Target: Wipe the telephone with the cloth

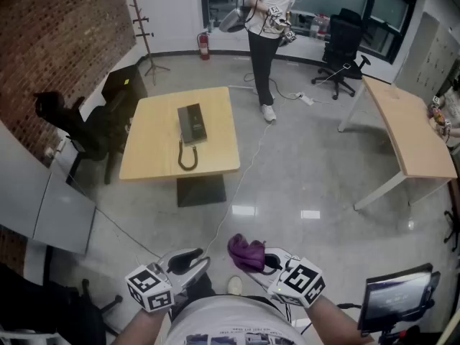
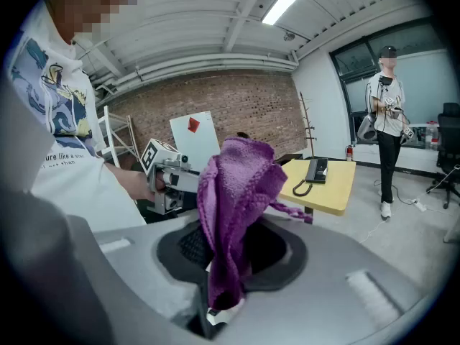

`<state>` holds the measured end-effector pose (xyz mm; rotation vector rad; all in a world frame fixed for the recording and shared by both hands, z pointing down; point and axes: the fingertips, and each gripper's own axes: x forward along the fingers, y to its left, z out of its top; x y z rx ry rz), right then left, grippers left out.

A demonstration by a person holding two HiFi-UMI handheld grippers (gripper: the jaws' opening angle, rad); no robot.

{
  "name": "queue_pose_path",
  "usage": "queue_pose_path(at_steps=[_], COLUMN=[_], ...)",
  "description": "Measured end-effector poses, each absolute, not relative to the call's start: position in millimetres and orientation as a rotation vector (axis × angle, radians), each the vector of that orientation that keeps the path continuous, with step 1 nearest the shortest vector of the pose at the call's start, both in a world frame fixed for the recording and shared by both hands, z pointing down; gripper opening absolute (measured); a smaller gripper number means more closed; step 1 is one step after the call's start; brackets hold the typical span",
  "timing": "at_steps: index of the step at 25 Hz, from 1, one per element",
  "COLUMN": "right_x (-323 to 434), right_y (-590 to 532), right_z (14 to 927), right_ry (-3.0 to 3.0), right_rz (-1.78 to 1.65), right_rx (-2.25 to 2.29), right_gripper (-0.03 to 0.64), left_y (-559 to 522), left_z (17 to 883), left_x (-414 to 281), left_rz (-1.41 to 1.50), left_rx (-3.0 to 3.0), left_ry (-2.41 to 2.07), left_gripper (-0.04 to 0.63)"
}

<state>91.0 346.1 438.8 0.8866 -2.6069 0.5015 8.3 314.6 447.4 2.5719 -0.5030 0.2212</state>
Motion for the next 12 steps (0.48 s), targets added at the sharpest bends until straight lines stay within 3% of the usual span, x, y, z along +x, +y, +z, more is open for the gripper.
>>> queue_pose_path(at_steps=[12], right_x=[88], right_y=[330], right_z=[438], right_ry=[-2.59], right_rz=[0.534], right_rx=[0.911], right_gripper=[0.091], left_y=[293], left_z=[441], left_x=[4], left_rz=[0.196], left_rx=[2.562], left_ry=[-0.497], left_gripper=[0.126])
